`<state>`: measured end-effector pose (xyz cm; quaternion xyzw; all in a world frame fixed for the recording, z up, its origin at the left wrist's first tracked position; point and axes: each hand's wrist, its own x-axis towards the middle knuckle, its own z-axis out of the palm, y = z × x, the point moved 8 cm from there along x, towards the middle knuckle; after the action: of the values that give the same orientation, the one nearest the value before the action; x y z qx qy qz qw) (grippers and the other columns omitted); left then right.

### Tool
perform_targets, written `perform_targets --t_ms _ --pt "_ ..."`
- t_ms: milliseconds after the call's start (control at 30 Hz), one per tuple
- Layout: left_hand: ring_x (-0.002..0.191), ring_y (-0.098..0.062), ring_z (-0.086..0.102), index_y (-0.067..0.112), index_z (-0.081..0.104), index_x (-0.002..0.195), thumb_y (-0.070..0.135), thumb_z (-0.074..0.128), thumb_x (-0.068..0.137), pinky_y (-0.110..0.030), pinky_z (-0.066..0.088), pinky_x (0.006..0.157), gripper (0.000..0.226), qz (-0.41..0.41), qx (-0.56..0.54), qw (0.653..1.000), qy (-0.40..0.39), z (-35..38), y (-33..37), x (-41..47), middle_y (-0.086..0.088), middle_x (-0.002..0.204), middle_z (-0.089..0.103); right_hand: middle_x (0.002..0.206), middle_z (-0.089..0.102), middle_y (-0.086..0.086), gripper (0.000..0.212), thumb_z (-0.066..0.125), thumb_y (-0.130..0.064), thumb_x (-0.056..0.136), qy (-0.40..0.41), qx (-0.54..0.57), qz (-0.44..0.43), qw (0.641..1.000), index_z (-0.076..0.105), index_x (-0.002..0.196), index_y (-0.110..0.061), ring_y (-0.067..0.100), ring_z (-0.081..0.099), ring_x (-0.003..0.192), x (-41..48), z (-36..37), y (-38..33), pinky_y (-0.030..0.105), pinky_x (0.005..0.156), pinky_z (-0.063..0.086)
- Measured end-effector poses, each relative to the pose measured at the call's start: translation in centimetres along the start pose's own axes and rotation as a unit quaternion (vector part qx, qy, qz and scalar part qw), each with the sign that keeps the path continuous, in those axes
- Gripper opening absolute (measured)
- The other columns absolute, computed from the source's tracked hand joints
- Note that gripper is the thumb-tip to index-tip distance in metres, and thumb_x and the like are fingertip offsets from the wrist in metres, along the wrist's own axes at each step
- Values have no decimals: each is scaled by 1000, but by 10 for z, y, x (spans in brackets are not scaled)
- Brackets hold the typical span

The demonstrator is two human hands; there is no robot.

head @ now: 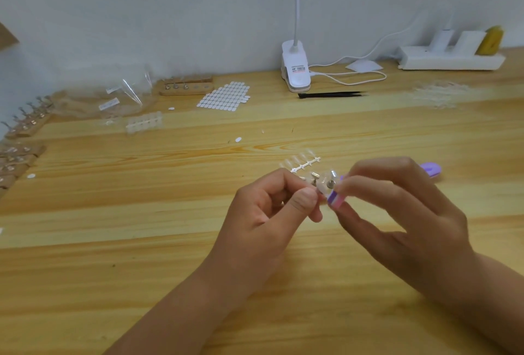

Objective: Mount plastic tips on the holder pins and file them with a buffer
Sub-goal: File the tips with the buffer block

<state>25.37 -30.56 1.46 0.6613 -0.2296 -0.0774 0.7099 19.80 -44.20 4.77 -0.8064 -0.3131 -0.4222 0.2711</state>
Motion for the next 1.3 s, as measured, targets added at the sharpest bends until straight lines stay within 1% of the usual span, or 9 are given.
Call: perform_targets --t_ms 67,233,367,433,600,700,933,1100,1300 --pt "64 -6 54 3 66 85 19 57 91 -17 42 62 19 -4 -8 1000 2 -1 0 1 0 70 66 98 65 11 20 74 -2 89 -1 -2 17 1000 66 107 -10 18 63 90 1 -1 6 33 79 52" --pt "61 -4 53 6 64 81 15 55 92 -16 42 61 16 -5 -9 1000 -10 3 1 0 5 70 64 103 61 4 24 72 -7 93 5 21 -30 999 62 114 -11 18 63 93 -1 -1 -12 24 87 50" --pt "64 -19 45 15 68 79 20 56 91 -25 39 56 18 -21 -12 1000 -4 0 -3 0 1 66 62 97 65 12 17 72 -3 91 -12 -7 13 1000 68 106 -8 20 63 89 2 2 4 31 81 52" --pt "64 -21 44 16 69 79 21 55 92 -26 39 56 19 -23 -14 1000 -6 0 -4 1 0 67 62 96 65 11 18 74 0 86 -3 -10 39 999 71 102 -7 17 62 89 4 -1 11 28 82 51" --pt "61 -13 45 10 70 81 24 52 93 -21 37 52 25 -28 -3 1000 -9 0 -8 3 0 68 66 101 65 9 25 73 -5 91 -10 12 0 1000 62 113 -10 16 63 95 1 -4 -1 28 85 52" --pt "56 -6 43 11 70 83 27 49 96 -11 35 53 29 -22 37 999 -26 4 -10 3 7 68 65 100 65 10 23 72 -2 91 -33 9 -25 999 70 113 -10 20 64 92 0 0 -6 31 83 52" --pt "54 6 51 11 72 86 29 57 93 -4 34 53 24 -8 70 997 -25 2 -8 1 13 72 65 98 67 11 17 68 -8 93 -30 -26 38 998 72 109 -2 27 69 88 3 0 13 36 80 52" --pt "55 -7 49 21 65 89 25 49 98 -17 40 56 19 -25 88 995 -47 6 -12 -1 3 74 71 97 68 11 18 72 -4 89 -26 -40 43 998 72 108 -2 27 69 87 4 1 11 33 82 52" --pt "46 -15 51 16 61 90 24 48 98 -16 40 50 17 -31 80 996 -39 7 -11 -3 -2 75 72 100 67 11 22 71 -2 91 -21 -9 7 1000 69 112 -7 23 67 91 4 -3 0 33 83 53"
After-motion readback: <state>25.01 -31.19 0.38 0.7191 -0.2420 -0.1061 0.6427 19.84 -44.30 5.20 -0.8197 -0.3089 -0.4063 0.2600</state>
